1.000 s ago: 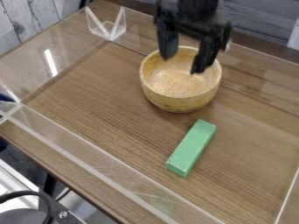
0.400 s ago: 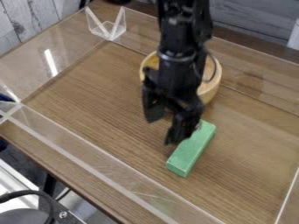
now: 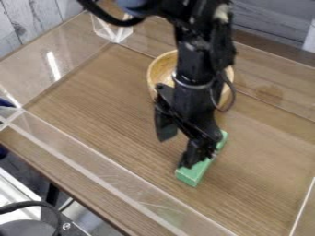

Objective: Put the green block in the brown bowl

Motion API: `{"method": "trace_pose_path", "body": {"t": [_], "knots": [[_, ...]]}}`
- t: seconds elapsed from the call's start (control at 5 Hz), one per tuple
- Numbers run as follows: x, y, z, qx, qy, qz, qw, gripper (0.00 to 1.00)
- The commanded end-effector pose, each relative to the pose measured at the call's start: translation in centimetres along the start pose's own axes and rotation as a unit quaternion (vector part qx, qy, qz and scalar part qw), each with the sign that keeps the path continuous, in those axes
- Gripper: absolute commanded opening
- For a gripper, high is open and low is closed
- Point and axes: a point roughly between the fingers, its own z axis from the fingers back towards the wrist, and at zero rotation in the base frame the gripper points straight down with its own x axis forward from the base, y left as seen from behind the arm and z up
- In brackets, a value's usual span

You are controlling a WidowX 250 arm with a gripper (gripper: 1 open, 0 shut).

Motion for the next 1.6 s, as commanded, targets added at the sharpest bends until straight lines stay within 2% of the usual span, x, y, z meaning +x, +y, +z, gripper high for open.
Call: {"method": "trace_pose_path", "body": {"t": [0.0, 0.2, 0.8, 1.2, 1.4], "knots": [[1.6, -0.3, 1.4, -0.005, -0.030, -0.013, 0.9995, 1.00], [2.1, -0.3, 1.4, -0.016, -0.028, -0.022, 0.9992, 1.00], [3.2, 0.6, 0.5, -0.028, -0.042, 0.024, 0.9984, 1.00], [3.3, 0.6, 0.7, -0.028, -0.029, 0.028, 0.9988, 1.00], [3.7, 1.1, -0.1, -0.028, -0.028, 0.035, 0.9986, 1.00]]}}
